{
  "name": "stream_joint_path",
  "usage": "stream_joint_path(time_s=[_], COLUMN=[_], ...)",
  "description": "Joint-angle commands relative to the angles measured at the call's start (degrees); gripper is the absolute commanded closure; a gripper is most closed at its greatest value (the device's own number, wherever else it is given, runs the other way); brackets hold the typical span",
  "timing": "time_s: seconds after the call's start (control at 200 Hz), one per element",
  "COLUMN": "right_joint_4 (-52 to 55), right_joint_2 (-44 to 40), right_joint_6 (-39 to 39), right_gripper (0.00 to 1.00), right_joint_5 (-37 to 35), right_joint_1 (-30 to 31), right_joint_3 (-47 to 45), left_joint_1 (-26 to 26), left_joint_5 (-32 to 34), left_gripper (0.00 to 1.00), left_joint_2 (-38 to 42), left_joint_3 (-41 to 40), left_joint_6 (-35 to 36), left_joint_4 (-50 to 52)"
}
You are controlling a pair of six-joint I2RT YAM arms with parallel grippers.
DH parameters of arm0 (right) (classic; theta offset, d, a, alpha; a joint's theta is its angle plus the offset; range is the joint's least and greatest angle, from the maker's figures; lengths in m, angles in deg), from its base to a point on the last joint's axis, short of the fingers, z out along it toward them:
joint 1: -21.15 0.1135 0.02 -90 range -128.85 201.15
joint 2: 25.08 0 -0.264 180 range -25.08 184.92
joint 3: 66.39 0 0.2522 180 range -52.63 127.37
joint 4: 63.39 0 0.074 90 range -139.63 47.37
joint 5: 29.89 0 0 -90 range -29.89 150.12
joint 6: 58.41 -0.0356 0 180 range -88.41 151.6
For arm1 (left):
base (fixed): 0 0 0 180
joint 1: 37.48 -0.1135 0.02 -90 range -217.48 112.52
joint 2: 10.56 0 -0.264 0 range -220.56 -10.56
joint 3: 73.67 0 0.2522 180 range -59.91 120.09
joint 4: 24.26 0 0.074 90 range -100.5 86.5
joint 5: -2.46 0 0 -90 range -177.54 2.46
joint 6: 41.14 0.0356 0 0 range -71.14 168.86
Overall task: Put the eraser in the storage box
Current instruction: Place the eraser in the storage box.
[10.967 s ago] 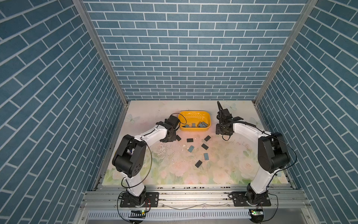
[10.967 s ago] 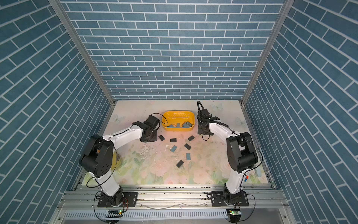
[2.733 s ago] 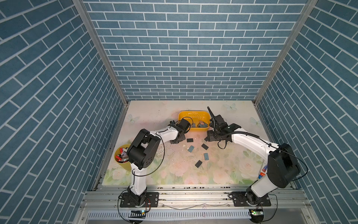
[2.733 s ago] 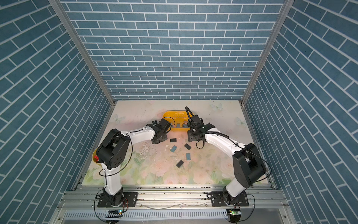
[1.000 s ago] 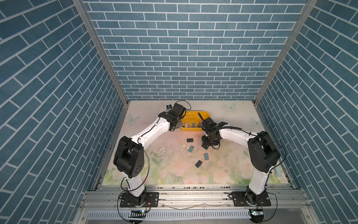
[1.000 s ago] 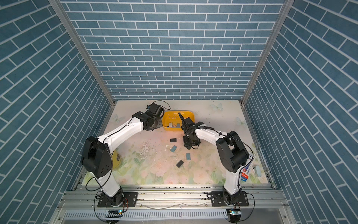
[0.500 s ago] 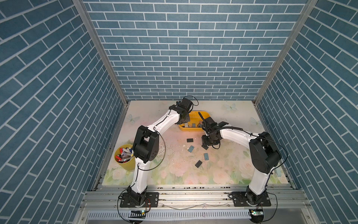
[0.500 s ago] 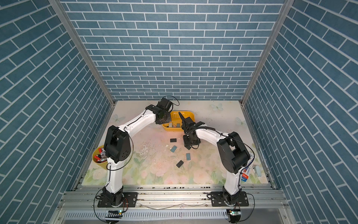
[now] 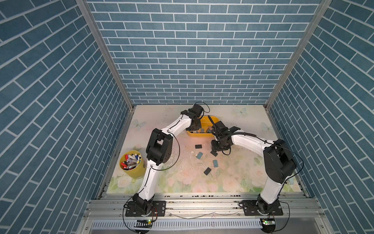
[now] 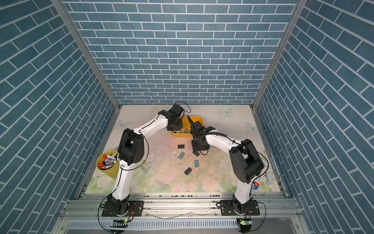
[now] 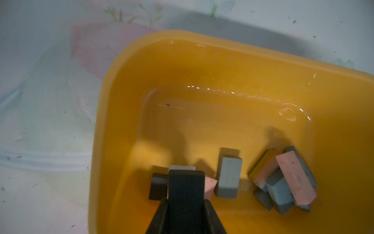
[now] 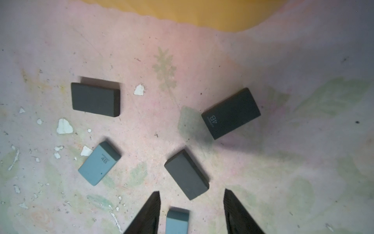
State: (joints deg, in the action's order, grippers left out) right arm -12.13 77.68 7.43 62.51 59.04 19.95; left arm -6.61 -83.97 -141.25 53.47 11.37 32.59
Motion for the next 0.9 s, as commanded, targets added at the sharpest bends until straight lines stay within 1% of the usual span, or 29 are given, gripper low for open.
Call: stream_joint_path(time_s=[0.0,0.155,0.27,0.43,0.545,0.625,0.71,0.805,0.895], right_joint_4=[0.9,0.9,1.0,1.0,1.2,1.2,1.0,0.7,0.4], right_joint_2=[-2.0,-2.3,-1.9,-1.8,-1.3,-0.8,-0.4,0.3,0.7], right_joint_6=[-0.4,-0.2,-0.2,-0.1,0.1,0.2,0.1,-0.1,-0.8], right_gripper=[0.47,0.47,0.48,0.48,0.48,0.48,0.49,0.49,0.49], right_joint_5=[-1.0,-0.7,-0.5,-0.5,0.0,0.5,1.4,2.3,2.3], right_joint_1=[0.4,0.3,0.3,0.3,0.3,0.3,0.3,0.3,0.5], right_joint_3=[-0.5,-0.6,-0.5,-0.5,-0.3,-0.2,-0.2,0.0,-0.5], left_joint_1=[-0.2,0.0,0.1,0.1,0.1,0.2,0.2,0.2,0.7], left_joint_5=[-0.9,-1.8,-2.0,-2.2,-2.1,-1.7,-1.0,0.1,1.9], left_gripper=[0.72,0.67,0.66,0.56,0.44,0.33,0.25,0.18,0.13], left_joint_2=[-2.1,-3.3,-3.1,-1.8,0.2,2.2,5.3,9.8,15.0], left_joint_3=[2.3,3.1,3.2,3.4,3.6,3.6,2.4,-1.4,-7.2], left_joint_6=[0.6,0.6,0.7,0.9,1.2,1.3,1.4,0.9,0.5], left_joint_4=[1.6,1.7,1.8,2.2,2.7,3.3,3.6,2.9,1.4])
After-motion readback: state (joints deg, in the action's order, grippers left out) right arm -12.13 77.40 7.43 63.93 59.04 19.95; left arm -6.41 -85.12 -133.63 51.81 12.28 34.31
